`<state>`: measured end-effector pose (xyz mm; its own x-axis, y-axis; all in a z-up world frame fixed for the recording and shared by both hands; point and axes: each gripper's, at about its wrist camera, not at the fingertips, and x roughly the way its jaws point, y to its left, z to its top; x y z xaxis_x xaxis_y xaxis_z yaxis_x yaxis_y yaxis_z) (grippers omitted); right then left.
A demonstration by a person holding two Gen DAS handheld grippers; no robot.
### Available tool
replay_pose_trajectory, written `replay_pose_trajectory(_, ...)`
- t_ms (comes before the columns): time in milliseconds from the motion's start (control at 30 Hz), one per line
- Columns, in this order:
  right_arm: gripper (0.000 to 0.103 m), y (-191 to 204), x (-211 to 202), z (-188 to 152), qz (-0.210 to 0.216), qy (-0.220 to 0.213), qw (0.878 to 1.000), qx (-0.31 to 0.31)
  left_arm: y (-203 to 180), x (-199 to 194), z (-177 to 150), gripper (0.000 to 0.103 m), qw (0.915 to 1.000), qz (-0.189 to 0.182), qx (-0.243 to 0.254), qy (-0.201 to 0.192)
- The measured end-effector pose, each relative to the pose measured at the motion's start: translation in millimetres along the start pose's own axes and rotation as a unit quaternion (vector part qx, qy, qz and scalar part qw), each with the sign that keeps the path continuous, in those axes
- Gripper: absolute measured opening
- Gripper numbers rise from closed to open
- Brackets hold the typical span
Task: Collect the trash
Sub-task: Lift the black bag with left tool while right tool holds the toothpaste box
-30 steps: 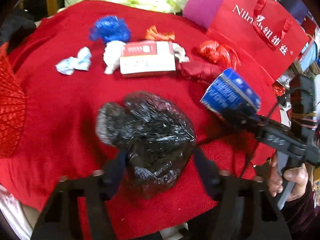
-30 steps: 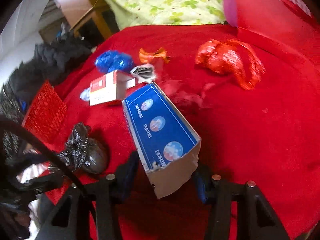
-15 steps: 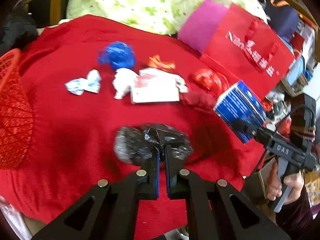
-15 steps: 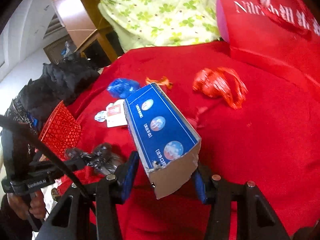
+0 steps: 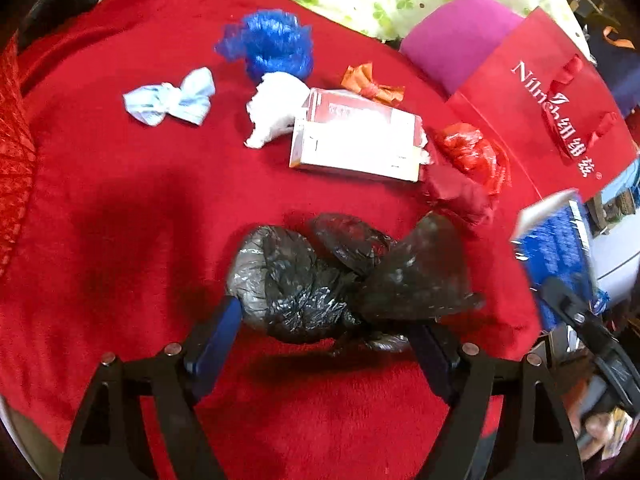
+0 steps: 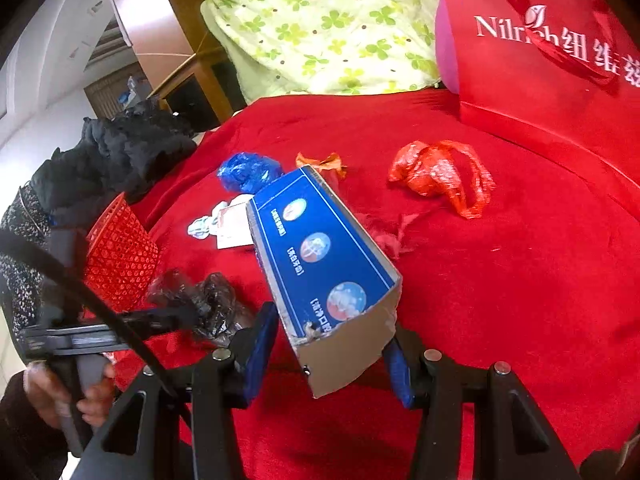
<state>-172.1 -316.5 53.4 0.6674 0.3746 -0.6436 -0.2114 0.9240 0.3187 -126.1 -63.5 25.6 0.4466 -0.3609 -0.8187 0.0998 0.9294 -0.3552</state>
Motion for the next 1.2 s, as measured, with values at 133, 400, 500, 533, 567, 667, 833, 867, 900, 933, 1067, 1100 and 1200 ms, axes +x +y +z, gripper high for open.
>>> replay_pose_trajectory(133, 0.053, -9, -7, 0, -0.007, -0.005, 1.000, 0.008, -1, -4, 0, 0.053, 0.9994, -0.020, -0.002, -0.030)
replay_pose_trajectory(400, 0.053, 6, -13, 4, -0.006, -0.015, 1.000, -0.003, -3, -27, 2, 0.004, 0.9974, -0.039, 0.024, -0.055)
replay_pose_trajectory(500, 0.053, 14, -16, 6, -0.009, -0.020, 1.000, -0.011, 4, -27, 3, 0.003, 0.9975, -0.045, 0.011, -0.054)
replay_pose_trajectory(533, 0.053, 15, -17, 6, -0.010, -0.022, 1.000, -0.011, 7, -29, 1, 0.003, 0.9974, -0.046, 0.008, -0.055)
replay_pose_trajectory(567, 0.053, 16, -18, 6, -0.010, -0.023, 1.000, -0.012, 6, -27, 3, 0.003, 0.9974, -0.044, 0.007, -0.056)
replay_pose_trajectory(667, 0.053, 19, -22, 7, -0.009, -0.024, 1.000, -0.015, 11, -31, 1, 0.003, 0.9973, -0.037, 0.002, -0.064)
replay_pose_trajectory(833, 0.054, 19, -23, 7, -0.004, -0.026, 1.000, -0.014, 20, -23, -3, 0.080, 0.9982, -0.018, -0.040, -0.041)
replay_pose_trajectory(867, 0.054, 19, -22, 7, -0.004, -0.025, 1.000, -0.014, 20, -22, -4, 0.080, 0.9977, -0.019, -0.046, -0.047)
replay_pose_trajectory(900, 0.054, 18, -22, 6, -0.003, -0.024, 1.000, -0.013, 18, -20, -5, 0.080, 0.9979, -0.022, -0.044, -0.042)
replay_pose_trajectory(933, 0.054, 17, -22, 5, 0.000, -0.024, 1.000, -0.012, 15, -17, -4, 0.080, 0.9981, -0.024, -0.043, -0.037)
replay_pose_trajectory(1067, 0.054, 12, -19, 3, 0.001, -0.020, 1.000, -0.010, 3, 0, -1, 0.080, 0.9973, -0.039, -0.056, -0.028)
replay_pose_trajectory(1100, 0.054, 10, -19, 3, 0.000, -0.020, 1.000, -0.008, 0, 5, 0, 0.079, 0.9972, -0.041, -0.056, -0.028)
replay_pose_trajectory(1200, 0.054, 4, -22, 2, -0.007, -0.022, 1.000, -0.004, -4, 21, 1, 0.065, 0.9970, -0.042, -0.057, -0.032)
